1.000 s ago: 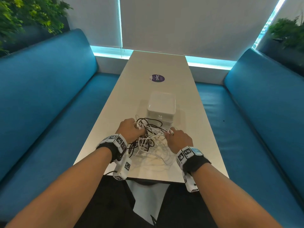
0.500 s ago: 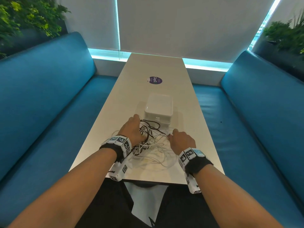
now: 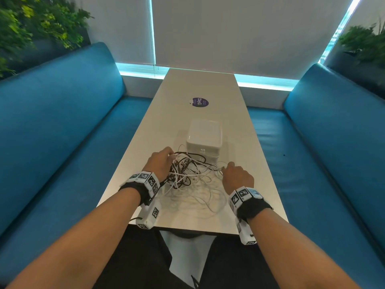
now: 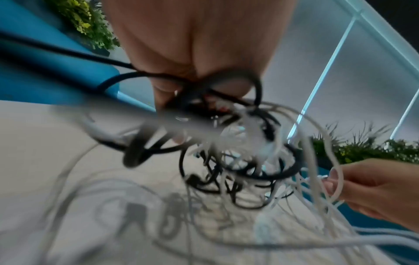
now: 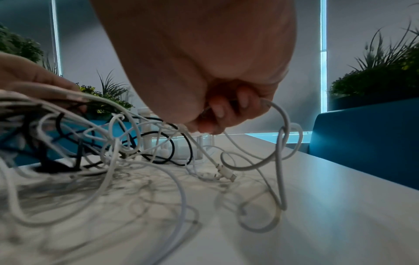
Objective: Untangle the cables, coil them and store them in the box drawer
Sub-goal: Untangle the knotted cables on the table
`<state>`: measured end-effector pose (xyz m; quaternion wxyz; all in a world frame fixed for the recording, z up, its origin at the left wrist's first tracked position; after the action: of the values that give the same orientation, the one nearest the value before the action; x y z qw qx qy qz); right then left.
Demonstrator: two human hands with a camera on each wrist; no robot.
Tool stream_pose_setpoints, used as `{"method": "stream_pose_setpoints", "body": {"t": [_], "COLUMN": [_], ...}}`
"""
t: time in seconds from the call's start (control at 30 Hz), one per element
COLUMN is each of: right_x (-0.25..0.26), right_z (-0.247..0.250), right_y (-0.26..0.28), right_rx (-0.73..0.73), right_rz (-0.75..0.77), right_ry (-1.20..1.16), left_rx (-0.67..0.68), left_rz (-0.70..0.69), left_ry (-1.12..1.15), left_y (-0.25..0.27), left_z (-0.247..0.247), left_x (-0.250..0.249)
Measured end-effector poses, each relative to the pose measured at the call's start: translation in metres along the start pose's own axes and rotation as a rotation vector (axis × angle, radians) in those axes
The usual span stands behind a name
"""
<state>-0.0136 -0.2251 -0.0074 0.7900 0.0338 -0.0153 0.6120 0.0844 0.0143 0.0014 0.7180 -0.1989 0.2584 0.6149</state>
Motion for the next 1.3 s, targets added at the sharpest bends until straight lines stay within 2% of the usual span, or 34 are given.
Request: {"method": "stream_pose_setpoints", "body": {"t": [0.07, 0.27, 0.4, 0.57, 0.77, 0.9, 1.13, 1.3], "right_x": [-0.002, -0.005, -0.005, -0.011, -0.013, -0.012, -0.016, -0.016], "right_z": [0.0, 0.0, 0.0, 0.002, 0.002, 0.002, 0.001, 0.004], "right_y": [0.001, 0.001, -0.001, -0.001, -0.001, -0.001, 0.001, -0.003], "right_rx": [-0.003, -0.011, -0.007, -0.011, -0.029, -0.009, -0.004, -0.021], "right_rz": [-0.001, -0.008, -0.007, -0.037, -0.054, -0.066, -0.07, -0.085], "right_ry": [0.014, 0.026, 0.041, 0.047, 0.032, 0.005, 0.008, -0.024], "left_rx": [-0.022, 0.046, 0.012, 0.117, 0.105, 0.117, -0.026, -0.027], "left_rz": [-0.005, -0.035, -0.04, -0.047, -0.012, -0.018, -0.035, -0.049], "left_ry": [0.026, -0.095, -0.34, -0.033, 0.0, -0.082, -0.11, -0.039], "left_y": [0.005, 0.011, 0.013, 0.007, 0.003, 0.002, 0.003, 0.008], "left_z": [0.0, -0.015, -0.018, -0.009, 0.001, -0.001, 0.0, -0.005], "left_x": [-0.005, -0.011, -0.009, -0.003, 0.001, 0.006, 0.012, 0.003]}}
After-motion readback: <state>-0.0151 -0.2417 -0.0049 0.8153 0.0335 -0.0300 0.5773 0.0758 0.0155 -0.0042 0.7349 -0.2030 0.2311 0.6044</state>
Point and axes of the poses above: each hand's wrist, its own y-axis away from the middle knuckle, its own z-axis out of the back of the hand, x = y × z, the point moved 2 cm from there along -y, towards the middle knuckle, and after that the axes turned 9 degrees about z, right-handed, at the moved point
